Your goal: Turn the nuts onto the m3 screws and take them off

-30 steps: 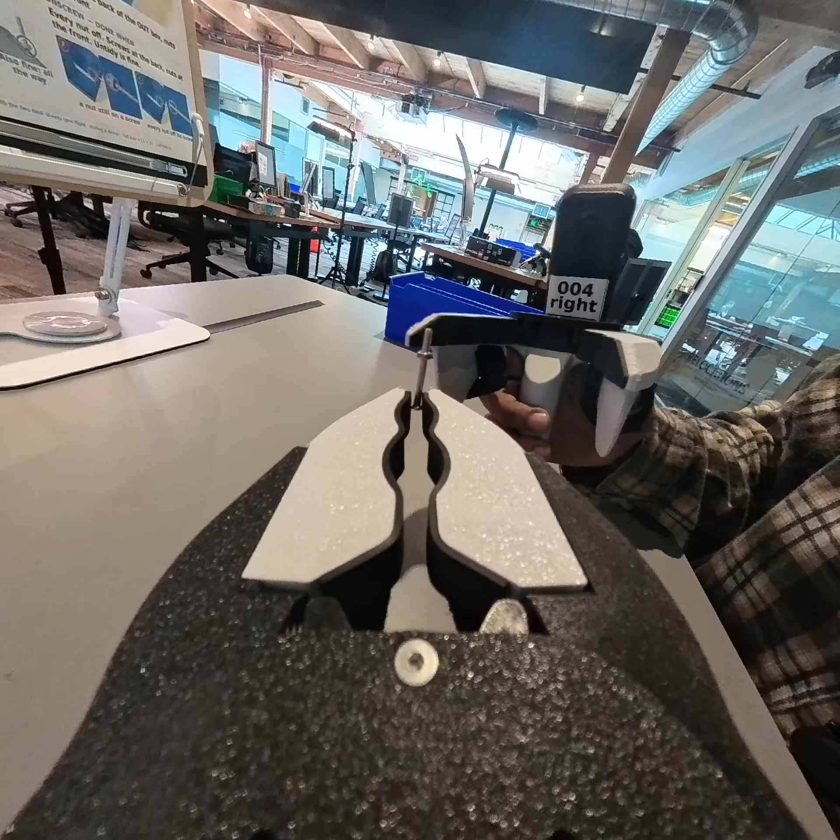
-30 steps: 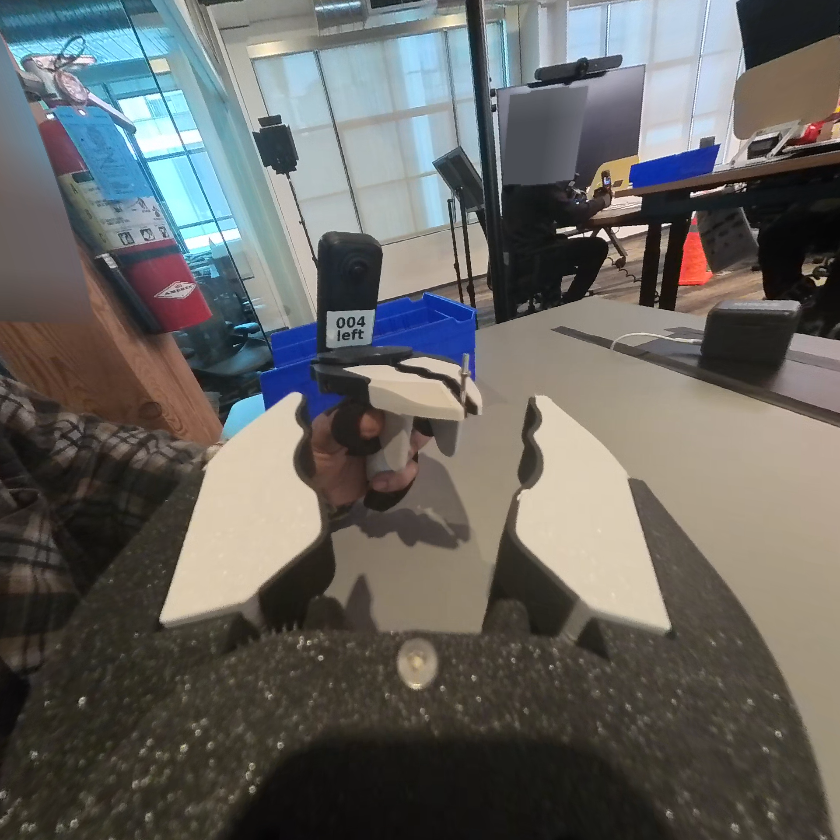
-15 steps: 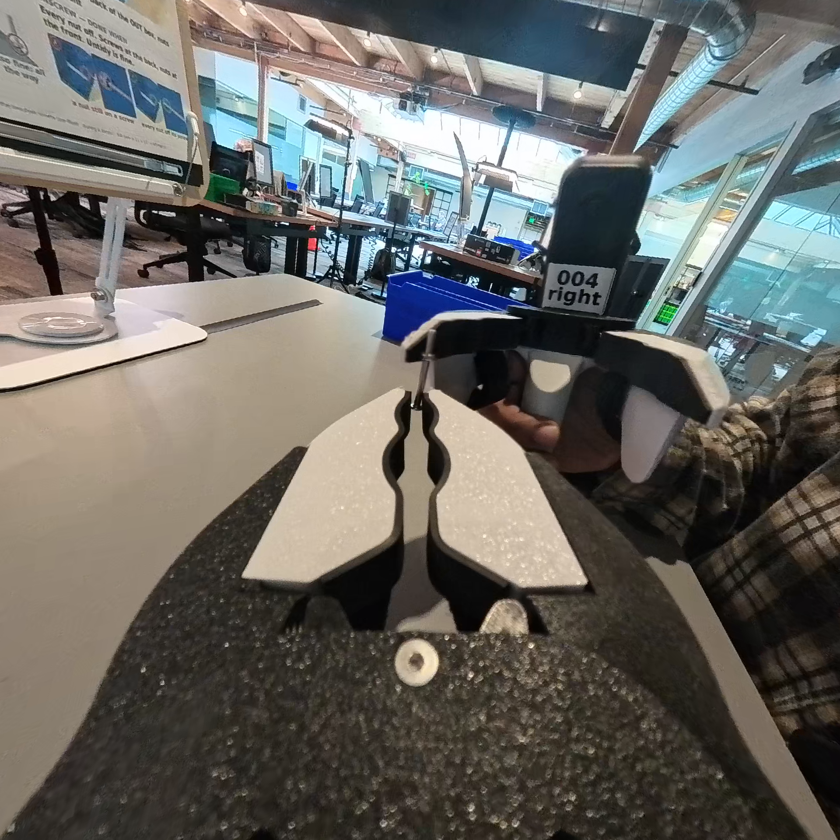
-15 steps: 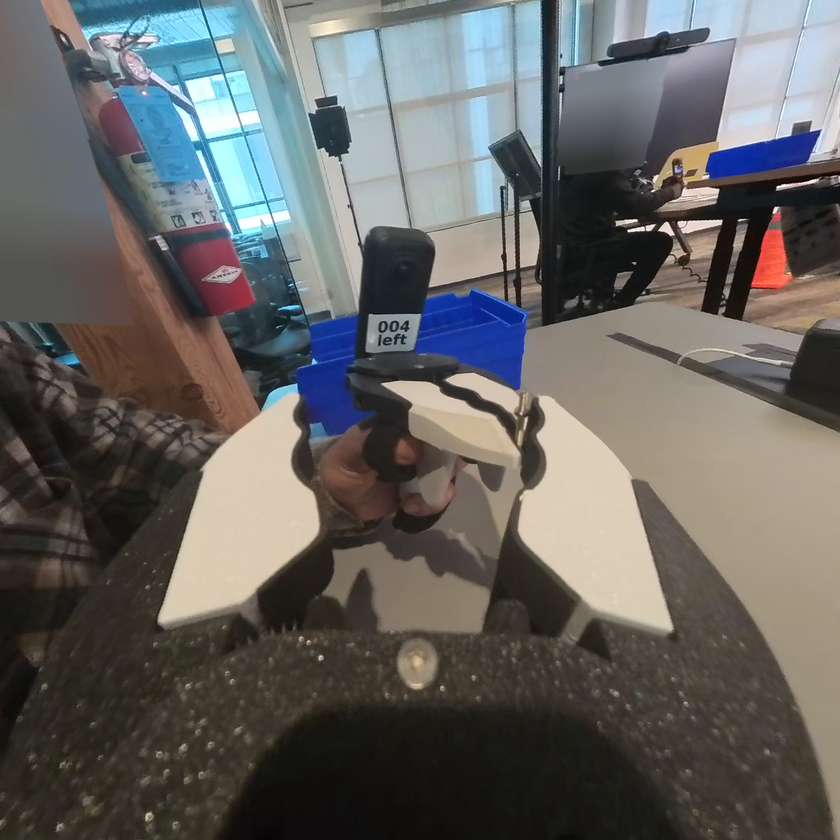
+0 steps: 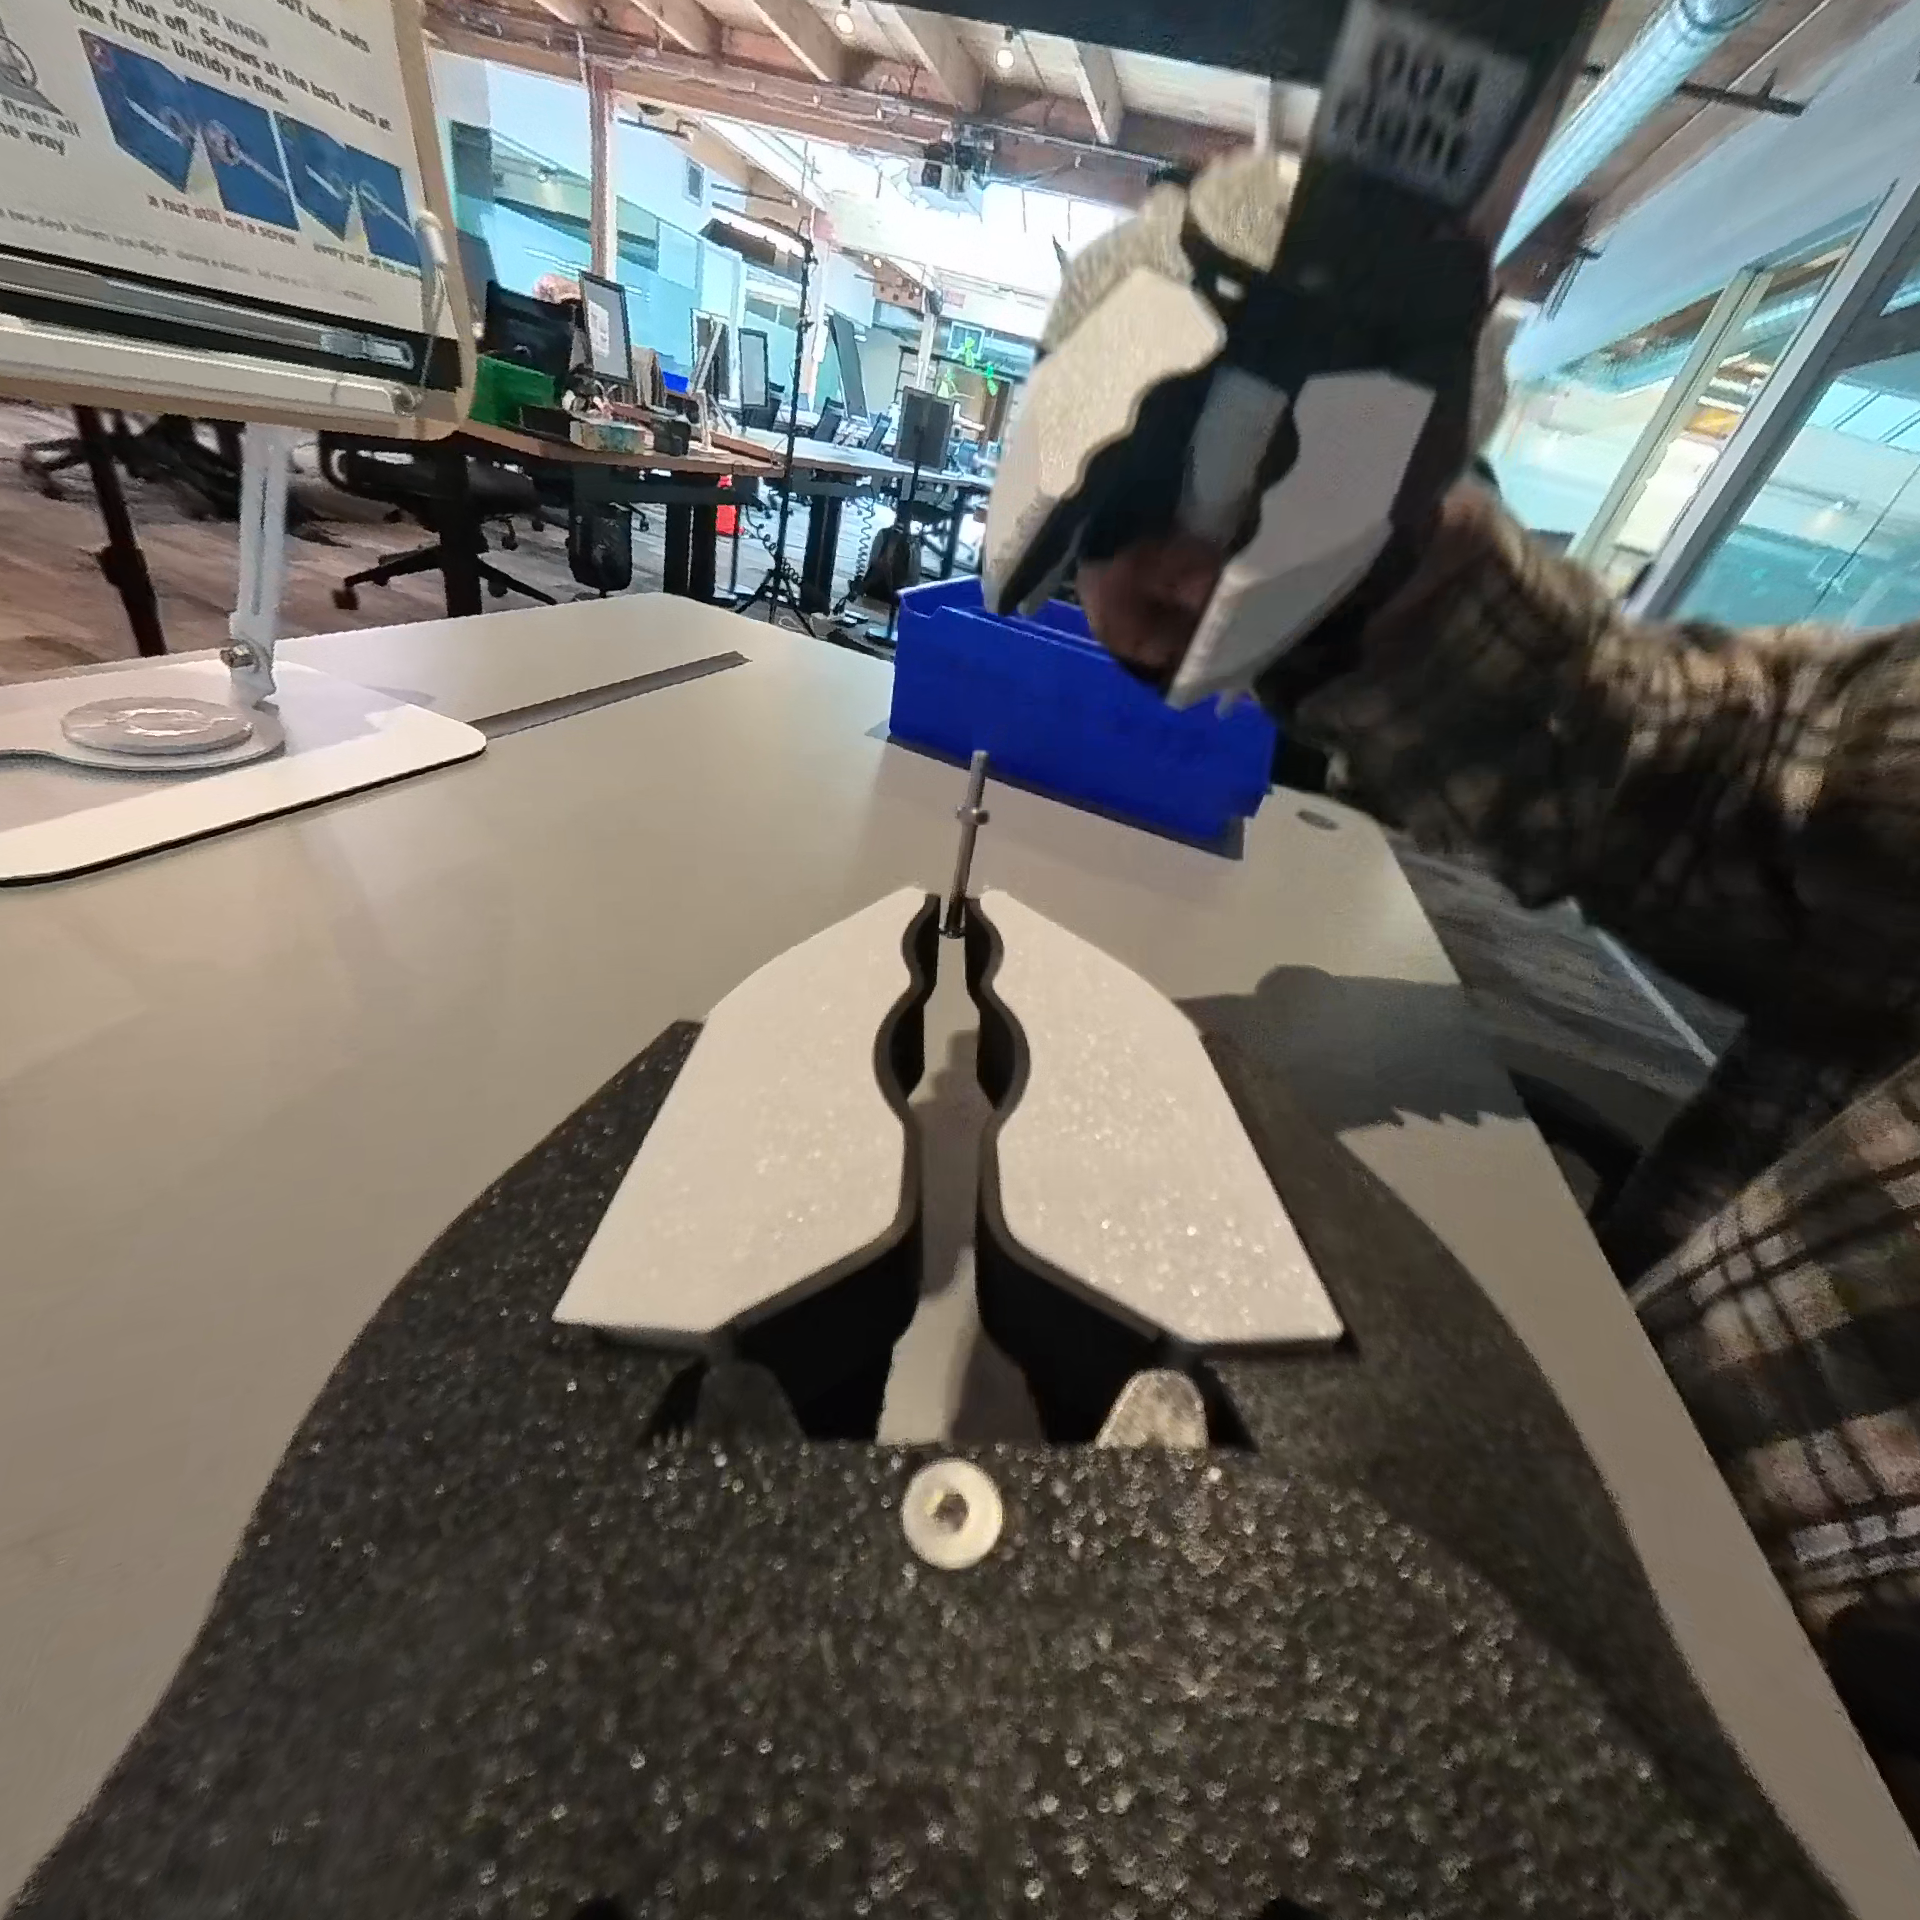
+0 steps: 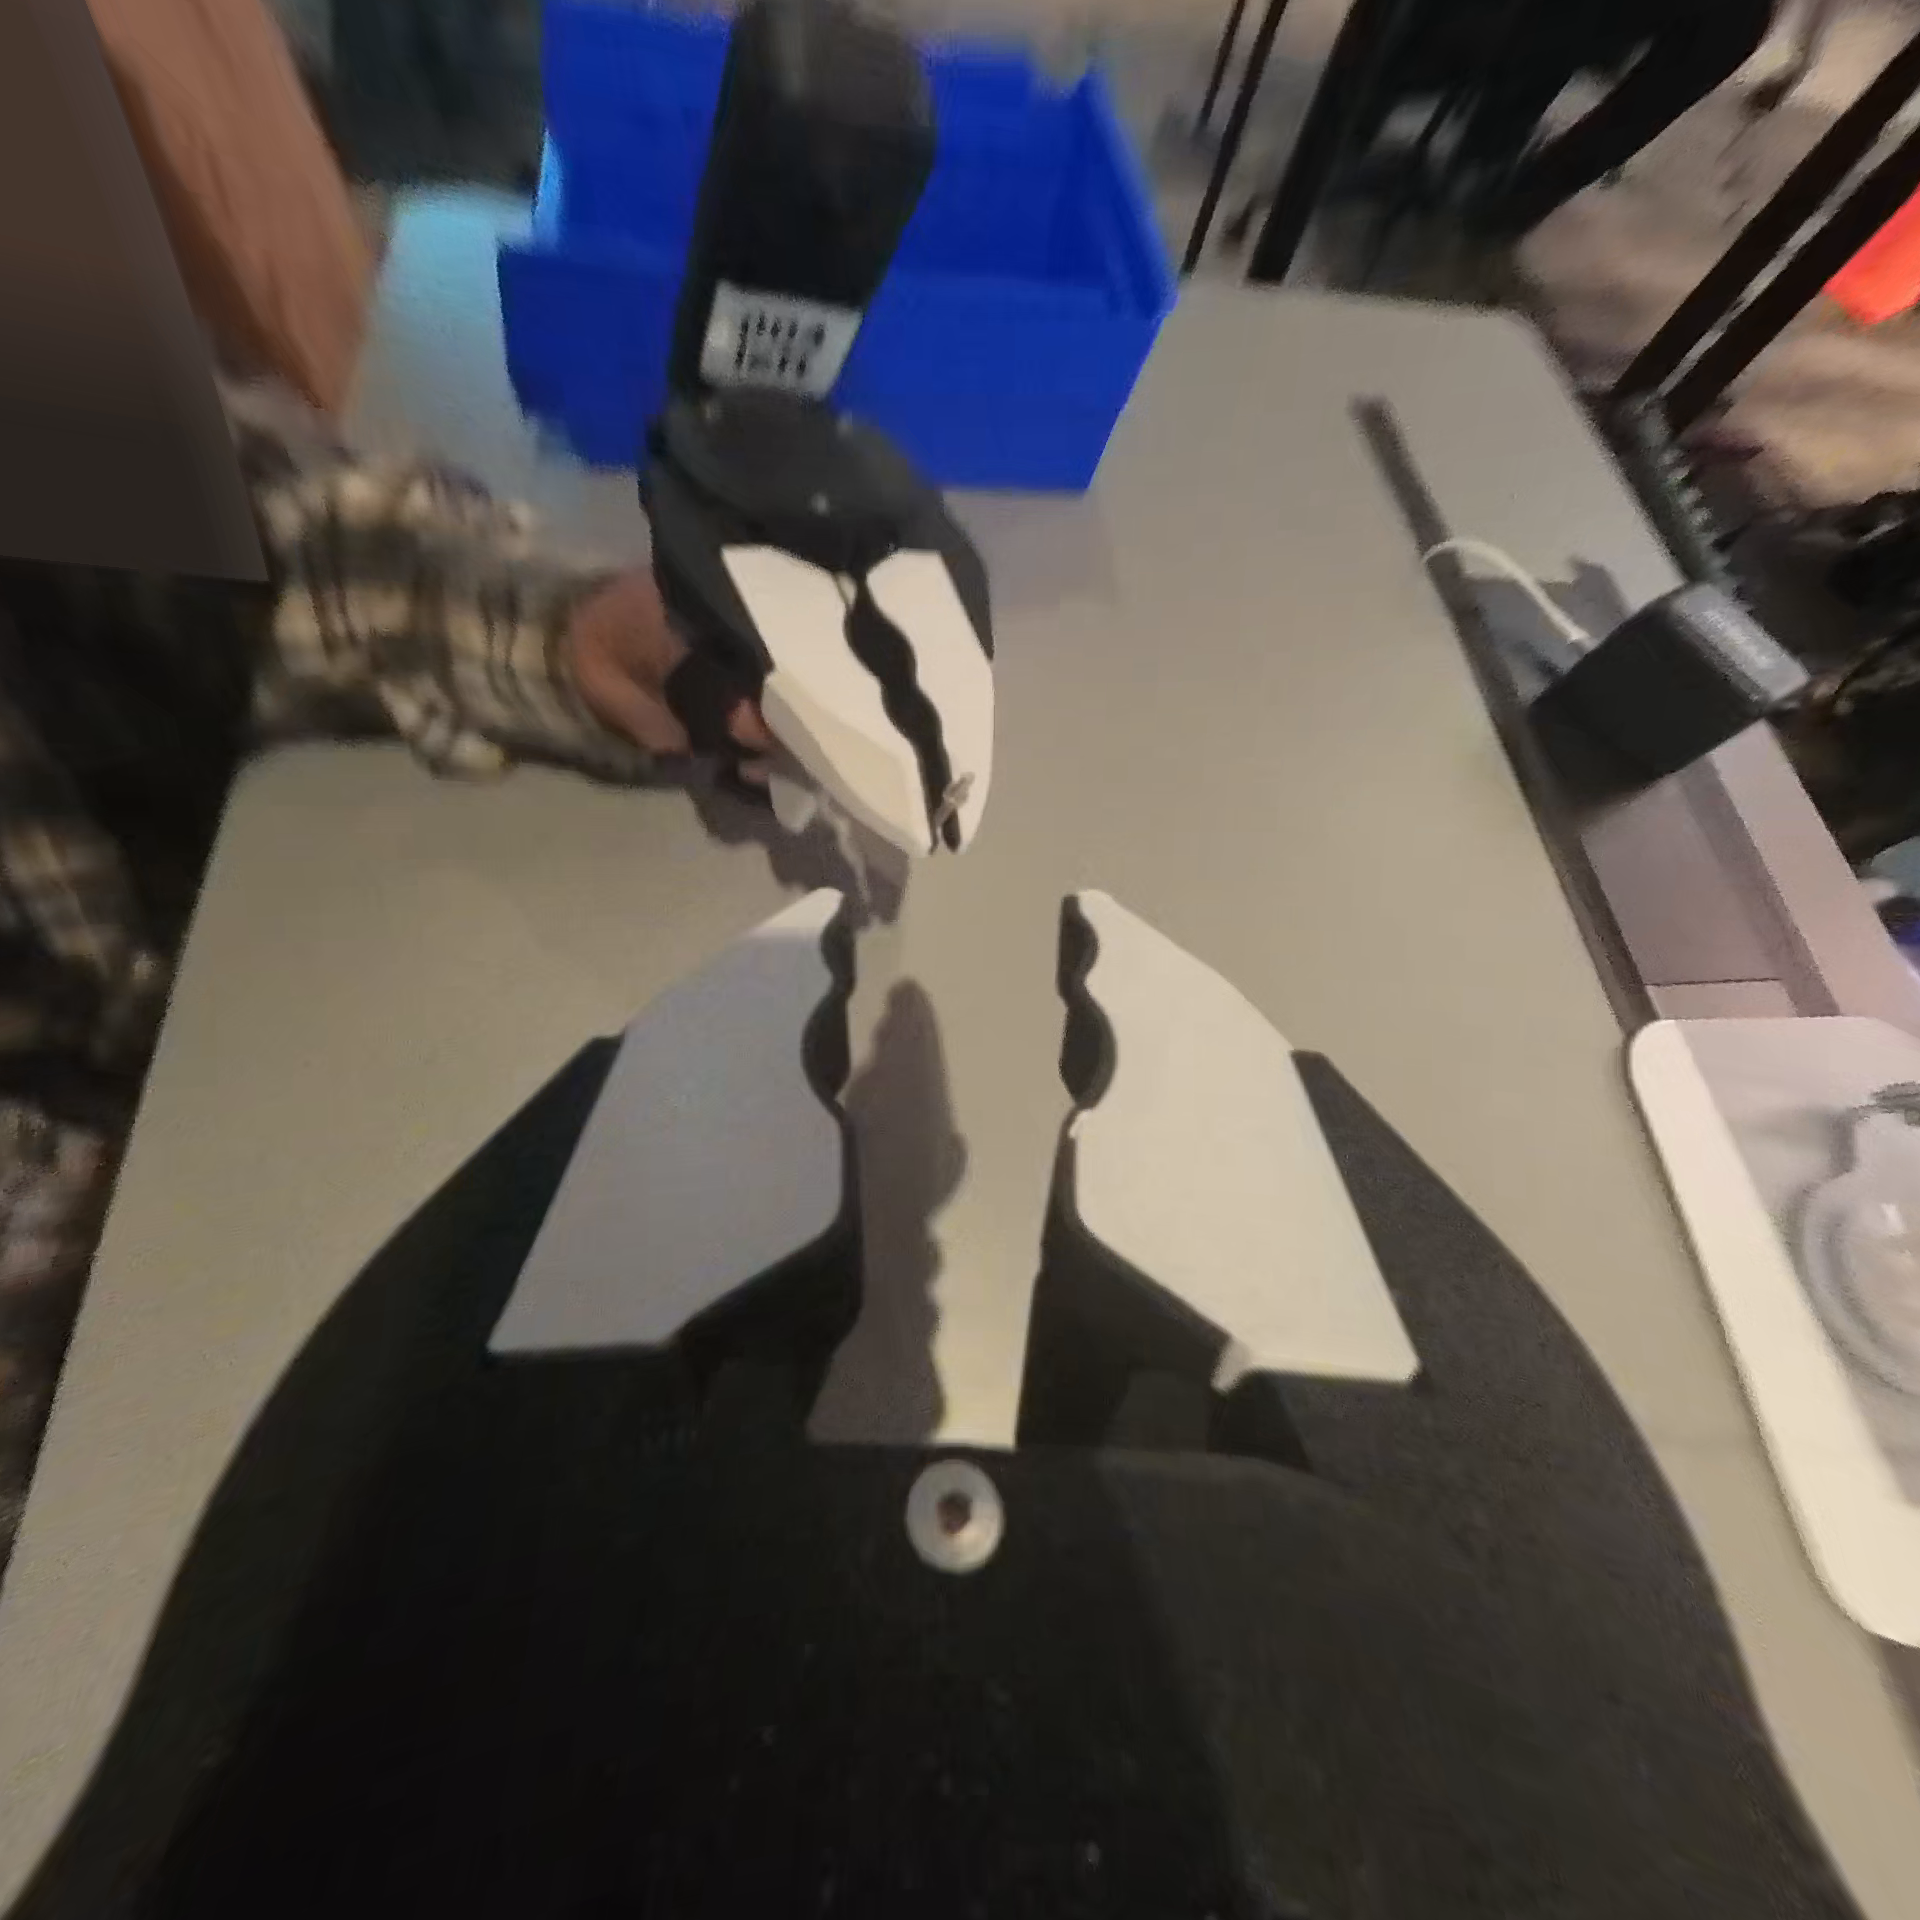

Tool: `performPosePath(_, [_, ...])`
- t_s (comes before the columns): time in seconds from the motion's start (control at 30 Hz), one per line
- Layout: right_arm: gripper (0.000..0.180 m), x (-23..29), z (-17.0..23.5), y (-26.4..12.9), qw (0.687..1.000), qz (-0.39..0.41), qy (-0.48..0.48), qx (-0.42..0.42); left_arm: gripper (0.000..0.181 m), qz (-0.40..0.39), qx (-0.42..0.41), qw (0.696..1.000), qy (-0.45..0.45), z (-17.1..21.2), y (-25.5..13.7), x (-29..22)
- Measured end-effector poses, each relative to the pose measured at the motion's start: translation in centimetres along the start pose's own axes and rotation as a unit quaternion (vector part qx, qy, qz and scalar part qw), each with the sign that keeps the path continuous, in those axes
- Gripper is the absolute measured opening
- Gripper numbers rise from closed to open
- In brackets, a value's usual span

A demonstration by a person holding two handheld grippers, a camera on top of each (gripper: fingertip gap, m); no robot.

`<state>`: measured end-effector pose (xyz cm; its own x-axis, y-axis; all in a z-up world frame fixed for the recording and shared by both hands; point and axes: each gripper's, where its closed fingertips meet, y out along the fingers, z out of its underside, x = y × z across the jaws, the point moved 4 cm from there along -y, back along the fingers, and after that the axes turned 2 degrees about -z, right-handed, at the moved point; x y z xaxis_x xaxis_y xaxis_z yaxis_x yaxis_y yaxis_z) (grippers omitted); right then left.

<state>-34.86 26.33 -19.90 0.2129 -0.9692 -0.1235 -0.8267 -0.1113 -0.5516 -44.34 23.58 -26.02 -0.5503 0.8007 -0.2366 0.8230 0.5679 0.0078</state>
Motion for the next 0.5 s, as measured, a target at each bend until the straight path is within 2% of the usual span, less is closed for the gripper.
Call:
performPosePath(0.07, [0.028, -0.3, -0.3, 0.2, 0.997, -0.023, -0.033, 0.064, 0.004, -0.002, 0.008, 1.0, 0.009, 0.1, 0.1, -0.2])
performPosePath(0.2, [0.026, -0.8, -0.7, 1.4, 0.987, -0.048, -0.069, 0.137, 0.004, -0.004, 0.019, 1.0, 0.022, 0.3, 0.4, -0.4])
performPosePath(0.5, [0.015, -0.2, -1.4, 3.4, 0.972, -0.084, -0.108, 0.192, 0.004, -0.003, 0.018, 1.0, 0.022, 0.2, 0.3, -0.4])
